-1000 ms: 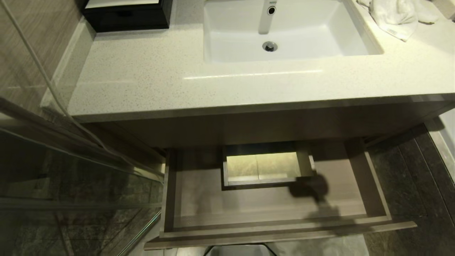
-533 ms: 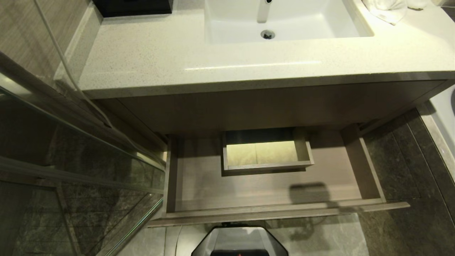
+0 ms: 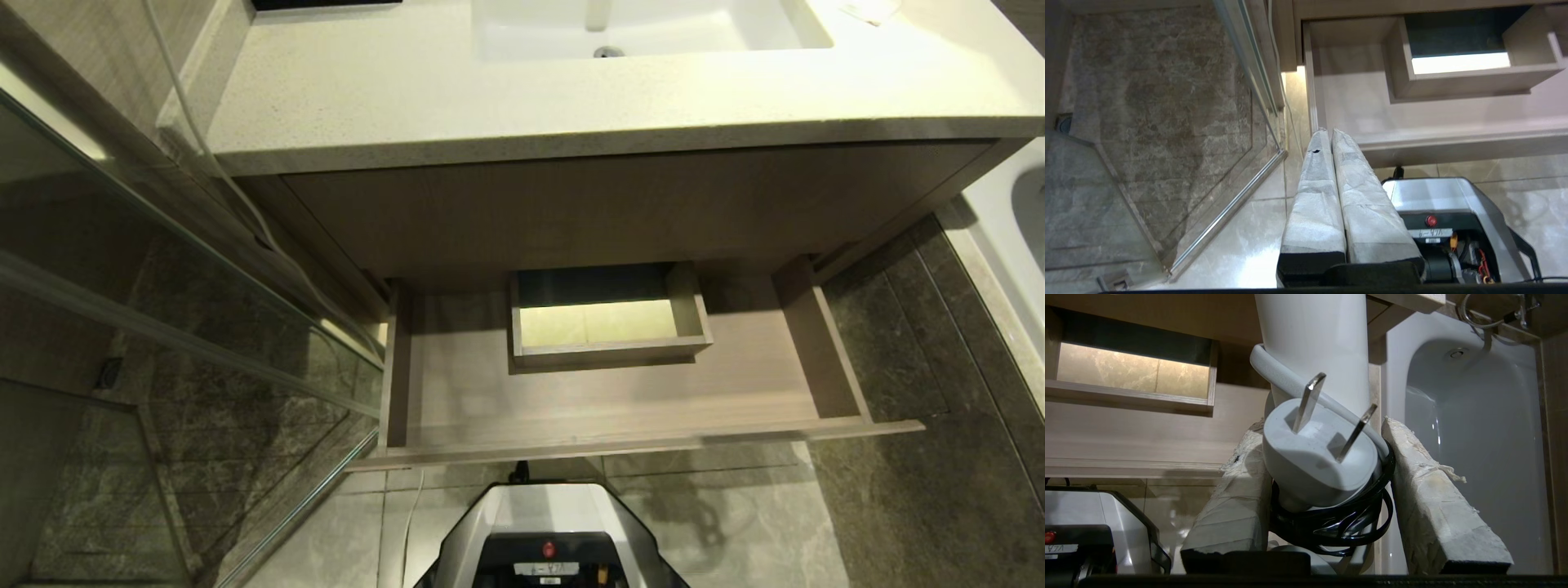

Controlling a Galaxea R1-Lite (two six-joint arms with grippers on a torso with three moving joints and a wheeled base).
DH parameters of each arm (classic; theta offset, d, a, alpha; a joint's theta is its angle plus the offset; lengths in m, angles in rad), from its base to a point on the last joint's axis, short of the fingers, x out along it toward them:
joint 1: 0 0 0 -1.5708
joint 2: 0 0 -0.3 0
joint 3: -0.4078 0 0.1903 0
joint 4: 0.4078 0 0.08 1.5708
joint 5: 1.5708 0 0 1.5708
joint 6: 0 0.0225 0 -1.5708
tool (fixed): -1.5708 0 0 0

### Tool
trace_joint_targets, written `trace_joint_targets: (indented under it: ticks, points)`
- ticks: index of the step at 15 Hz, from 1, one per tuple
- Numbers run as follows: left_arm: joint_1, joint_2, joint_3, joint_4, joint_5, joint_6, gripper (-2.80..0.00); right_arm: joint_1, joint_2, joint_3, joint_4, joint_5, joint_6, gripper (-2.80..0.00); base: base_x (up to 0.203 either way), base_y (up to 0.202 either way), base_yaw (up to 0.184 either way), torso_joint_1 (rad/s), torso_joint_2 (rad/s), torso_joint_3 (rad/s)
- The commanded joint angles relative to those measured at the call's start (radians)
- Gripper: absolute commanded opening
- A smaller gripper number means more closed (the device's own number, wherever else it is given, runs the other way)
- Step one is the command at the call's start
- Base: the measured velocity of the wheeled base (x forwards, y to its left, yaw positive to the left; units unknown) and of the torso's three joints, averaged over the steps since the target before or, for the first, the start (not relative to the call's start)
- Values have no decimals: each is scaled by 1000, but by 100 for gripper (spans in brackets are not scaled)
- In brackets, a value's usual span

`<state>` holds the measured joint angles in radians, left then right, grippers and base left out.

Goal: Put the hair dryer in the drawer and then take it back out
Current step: Put it into the drawer

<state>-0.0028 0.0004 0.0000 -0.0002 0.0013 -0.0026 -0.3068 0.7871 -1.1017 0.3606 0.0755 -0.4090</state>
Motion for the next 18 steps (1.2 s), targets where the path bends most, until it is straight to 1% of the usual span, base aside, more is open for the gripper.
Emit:
trace_joint_targets:
  ticks: [1, 11, 18]
  points:
    - [0, 0, 1, -1, 0, 0, -280, 0, 1, 4, 1, 1, -1, -280, 0, 0, 0, -215, 278, 49]
    - [0, 0, 0, -1, 0, 0, -280, 0, -12, 36, -2, 1, -2, -280, 0, 0, 0, -203, 347, 134]
    - [0, 0, 2, -1, 0, 0, -280, 0, -22, 68, -26, 1, -1, -280, 0, 0, 0, -330, 524, 192]
